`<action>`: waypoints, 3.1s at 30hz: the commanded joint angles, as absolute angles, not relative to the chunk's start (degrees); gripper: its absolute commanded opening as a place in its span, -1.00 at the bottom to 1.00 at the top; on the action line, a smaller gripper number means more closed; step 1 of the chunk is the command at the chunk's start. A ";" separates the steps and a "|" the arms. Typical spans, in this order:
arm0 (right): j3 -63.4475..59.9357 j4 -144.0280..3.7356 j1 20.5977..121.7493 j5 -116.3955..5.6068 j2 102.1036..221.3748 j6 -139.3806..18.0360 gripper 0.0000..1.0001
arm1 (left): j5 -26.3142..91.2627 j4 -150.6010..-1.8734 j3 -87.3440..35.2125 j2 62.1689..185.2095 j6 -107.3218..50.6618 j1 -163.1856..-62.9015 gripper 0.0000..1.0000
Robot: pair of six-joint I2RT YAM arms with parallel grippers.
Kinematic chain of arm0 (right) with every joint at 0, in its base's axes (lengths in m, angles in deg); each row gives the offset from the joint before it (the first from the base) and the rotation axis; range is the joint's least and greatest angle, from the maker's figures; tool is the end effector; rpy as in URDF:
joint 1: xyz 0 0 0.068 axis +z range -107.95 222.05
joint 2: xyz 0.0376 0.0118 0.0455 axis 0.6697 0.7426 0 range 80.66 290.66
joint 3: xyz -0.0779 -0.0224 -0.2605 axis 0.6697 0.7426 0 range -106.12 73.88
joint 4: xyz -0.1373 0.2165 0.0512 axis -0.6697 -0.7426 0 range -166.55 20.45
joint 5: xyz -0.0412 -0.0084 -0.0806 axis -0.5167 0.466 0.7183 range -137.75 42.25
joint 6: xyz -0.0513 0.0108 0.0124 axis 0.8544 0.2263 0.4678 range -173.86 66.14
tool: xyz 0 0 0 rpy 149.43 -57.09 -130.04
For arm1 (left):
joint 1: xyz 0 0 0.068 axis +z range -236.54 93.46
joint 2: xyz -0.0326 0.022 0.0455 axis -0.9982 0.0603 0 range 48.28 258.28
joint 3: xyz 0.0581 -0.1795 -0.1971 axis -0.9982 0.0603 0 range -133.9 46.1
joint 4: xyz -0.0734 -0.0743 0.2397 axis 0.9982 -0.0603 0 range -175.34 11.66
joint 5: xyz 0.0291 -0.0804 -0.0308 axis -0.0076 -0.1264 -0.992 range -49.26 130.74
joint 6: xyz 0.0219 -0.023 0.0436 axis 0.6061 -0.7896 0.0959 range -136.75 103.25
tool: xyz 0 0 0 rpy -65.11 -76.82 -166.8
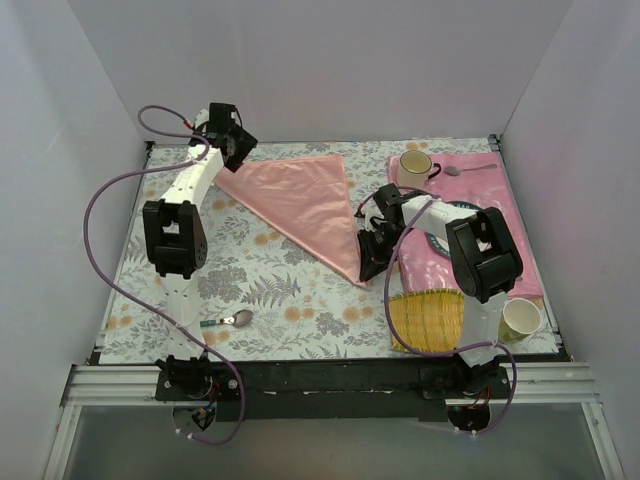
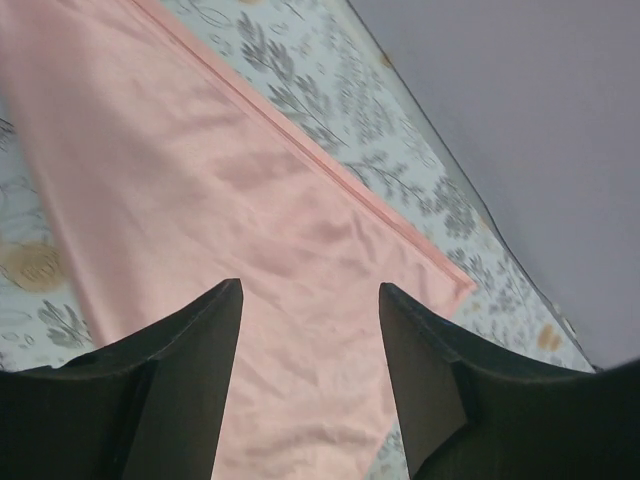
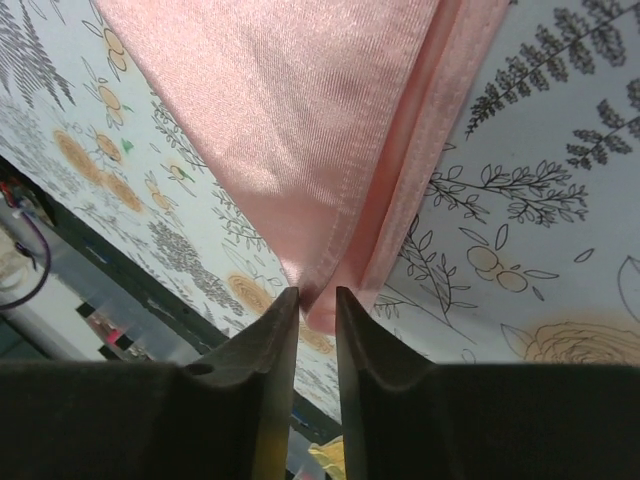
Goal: Fold the napkin, place the utensils inside, and roll it up
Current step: Fold the napkin, then grab a utensil with the right arm, then pass the utensil from the right arm to the left
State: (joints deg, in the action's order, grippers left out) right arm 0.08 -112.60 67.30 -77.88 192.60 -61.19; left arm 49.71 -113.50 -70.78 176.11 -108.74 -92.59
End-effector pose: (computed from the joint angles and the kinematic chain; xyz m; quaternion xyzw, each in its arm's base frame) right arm 0.3220 0.1718 0.1507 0.1697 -0.9479 -0.2696 0.0015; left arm 0.5072 -0.0482 0.2558 -0.6516 0.6567 -0.2338 0.2992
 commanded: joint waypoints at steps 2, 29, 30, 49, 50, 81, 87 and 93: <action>1.45 -110.68 67.18 -77.90 192.54 -61.50 -0.63 | 47.24 -116.49 -64.21 162.29 -110.53 -94.89 0.13; -0.40 -98.27 88.26 -74.76 177.94 -72.64 0.28 | 49.08 -148.47 -38.97 100.78 -107.18 -95.42 0.38; 0.39 -94.64 89.67 -77.61 178.74 -78.32 0.30 | 48.74 -149.52 -38.80 99.62 -108.23 -95.42 0.40; -5.13 -75.18 104.62 -78.34 200.89 -102.45 0.19 | 40.82 -150.15 -35.90 89.16 -115.19 -95.42 0.43; -5.31 -74.57 104.71 -77.47 201.76 -102.98 0.15 | 40.82 -150.32 -35.99 88.98 -115.27 -95.42 0.43; -23.77 -108.17 91.55 -78.16 198.62 -62.60 -0.97 | 17.75 -136.90 -23.34 94.32 -100.53 -95.42 0.31; -15.17 -113.06 84.25 -82.01 187.64 -44.29 -0.97 | 10.69 -121.46 -15.69 100.22 -92.35 -95.51 0.22; -9.63 -112.45 83.36 -92.57 181.31 -41.20 -0.97 | 4.79 -116.49 -15.67 109.96 -84.01 -101.99 0.11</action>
State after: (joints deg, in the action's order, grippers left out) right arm -12.93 -110.92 82.17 -83.76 184.16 -47.42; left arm 11.24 -123.68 -14.23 106.13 -92.71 -96.83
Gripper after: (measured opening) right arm 0.063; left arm 0.571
